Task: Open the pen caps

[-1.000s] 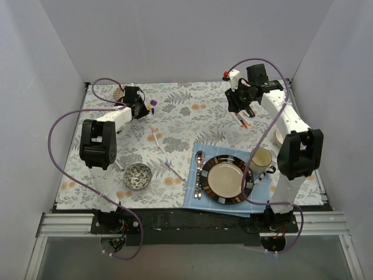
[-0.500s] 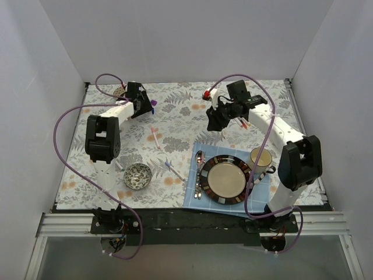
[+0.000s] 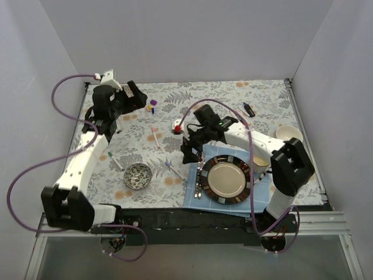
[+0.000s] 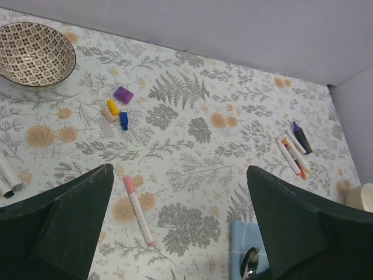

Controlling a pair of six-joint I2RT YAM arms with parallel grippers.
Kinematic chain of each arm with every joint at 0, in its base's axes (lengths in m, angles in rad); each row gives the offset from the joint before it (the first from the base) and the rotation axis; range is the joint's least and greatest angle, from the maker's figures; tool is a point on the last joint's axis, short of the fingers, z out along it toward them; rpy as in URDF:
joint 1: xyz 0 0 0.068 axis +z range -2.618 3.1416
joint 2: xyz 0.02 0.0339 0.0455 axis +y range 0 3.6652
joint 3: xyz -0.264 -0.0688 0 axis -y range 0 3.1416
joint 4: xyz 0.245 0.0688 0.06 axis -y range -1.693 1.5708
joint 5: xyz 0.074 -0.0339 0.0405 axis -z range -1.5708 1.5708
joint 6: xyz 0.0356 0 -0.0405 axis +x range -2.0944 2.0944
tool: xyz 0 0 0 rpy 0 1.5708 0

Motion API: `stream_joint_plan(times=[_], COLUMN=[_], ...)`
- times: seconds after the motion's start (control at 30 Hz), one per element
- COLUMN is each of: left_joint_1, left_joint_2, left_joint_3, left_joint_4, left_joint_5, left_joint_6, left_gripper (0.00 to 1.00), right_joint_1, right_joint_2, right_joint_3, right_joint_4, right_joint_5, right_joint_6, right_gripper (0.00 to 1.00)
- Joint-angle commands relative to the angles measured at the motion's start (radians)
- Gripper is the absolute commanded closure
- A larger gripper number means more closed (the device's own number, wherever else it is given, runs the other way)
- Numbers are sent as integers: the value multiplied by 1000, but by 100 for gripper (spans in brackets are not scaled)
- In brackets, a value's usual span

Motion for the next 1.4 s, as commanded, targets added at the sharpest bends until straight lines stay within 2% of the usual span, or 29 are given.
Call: stream_joint_plan(times=[0.0,0.03,0.07,0.17,0.37,0.47,0.57,0.6,0.67,0.7,0.8,0.97,1.07,1.3,1.37], left_joint_1=[12,11,11,11,11,11,11,11,11,11,11,11,11,15,17], left_joint_2=[-216,-259,-342,-448,-516,-530,-553,-565,-576,-580,-583,-580,-577,-511,-491], left_joint_3=[-266,-310,-393,-484,-486,-484,-486,-484,-489,-489,-492,-493,-508,-539,-555], left_joint_4=[78,87,99,92,81,80,81,80,81,83,86,84,96,155,211], left_joint_5=[33,16,-3,-82,-132,-136,-147,-150,-161,-158,-144,-133,-110,122,176], left_joint_6=[21,35,44,70,67,61,55,52,49,46,37,12,-31,-158,-244], left_gripper=[2,2,2,2,2,2,2,2,2,2,2,2,2,2,2], right_joint_1=[168,191,212,259,300,315,317,317,317,317,305,219,153,33,1], right_joint_2=[123,137,154,233,368,405,437,453,465,474,506,559,530,384,352], right_joint_3=[82,83,95,168,276,274,286,297,299,300,331,458,494,425,406], right_joint_4=[-57,-51,-45,-85,-180,-198,-232,-250,-254,-254,-249,-263,-249,-162,-145], right_joint_5=[265,364,405,501,624,675,677,677,673,676,669,580,447,146,103], right_joint_6=[79,108,119,159,179,173,168,167,164,162,159,174,182,226,240], right_gripper=[18,18,18,21,26,34,50,61,72,83,99,99,99,99,99])
